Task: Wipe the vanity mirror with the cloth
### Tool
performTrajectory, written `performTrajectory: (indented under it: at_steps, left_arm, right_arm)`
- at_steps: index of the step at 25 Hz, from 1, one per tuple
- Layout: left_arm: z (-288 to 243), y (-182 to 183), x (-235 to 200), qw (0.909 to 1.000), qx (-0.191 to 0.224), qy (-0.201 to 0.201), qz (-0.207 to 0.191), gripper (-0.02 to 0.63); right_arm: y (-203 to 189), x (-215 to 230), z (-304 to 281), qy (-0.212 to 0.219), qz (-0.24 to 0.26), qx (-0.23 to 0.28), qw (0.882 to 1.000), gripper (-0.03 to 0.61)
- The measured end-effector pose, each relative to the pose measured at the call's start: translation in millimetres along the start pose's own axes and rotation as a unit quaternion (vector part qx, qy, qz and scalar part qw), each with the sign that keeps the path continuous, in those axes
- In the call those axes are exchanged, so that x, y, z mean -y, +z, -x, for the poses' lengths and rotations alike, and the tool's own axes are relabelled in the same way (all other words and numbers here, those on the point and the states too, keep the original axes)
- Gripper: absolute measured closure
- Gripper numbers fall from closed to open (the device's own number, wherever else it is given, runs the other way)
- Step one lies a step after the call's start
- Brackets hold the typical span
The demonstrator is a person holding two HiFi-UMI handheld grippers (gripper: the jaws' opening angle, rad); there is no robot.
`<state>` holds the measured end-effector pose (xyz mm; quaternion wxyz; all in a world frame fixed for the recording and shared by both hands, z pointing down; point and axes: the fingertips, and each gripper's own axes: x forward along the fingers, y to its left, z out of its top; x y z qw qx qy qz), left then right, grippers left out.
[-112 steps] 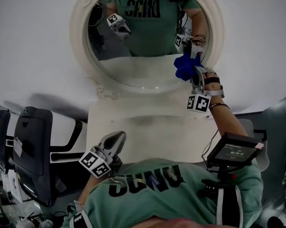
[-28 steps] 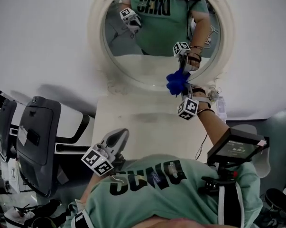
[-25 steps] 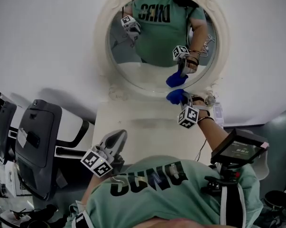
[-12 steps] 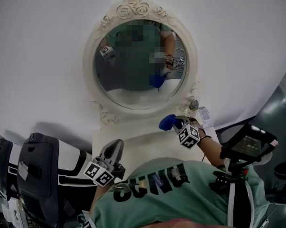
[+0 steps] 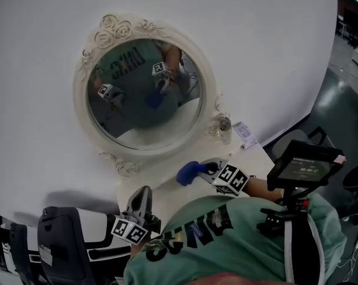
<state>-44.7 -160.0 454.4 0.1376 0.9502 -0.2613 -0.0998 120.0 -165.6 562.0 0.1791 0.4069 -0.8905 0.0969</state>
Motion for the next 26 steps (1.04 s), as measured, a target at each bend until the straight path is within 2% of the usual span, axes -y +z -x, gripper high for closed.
performTrajectory:
  at_steps: [3,8,26]
  left_arm:
    - [-4.6,-8.3,7.3,1.0,-0.003,-0.007,0.001,0.604]
    - [-3.9,-10.4,-3.4,1.0,-0.002,0.008,0.002,0.604]
    - [-0.6,-16.6,17.3,0.9999,-0.001,0.014,-0.003,0.604]
  right_arm:
    - [-11.6,-16.4,1.4,0.022,-0.01,0.0,1.0,0.529]
    - [-9.2,-11.0,-7.9,0.031,0.011,0.001,0.999,0.529]
    - [-12.7,-28.6,-0.4,0.065,0.016,0.011,0.998,0.531]
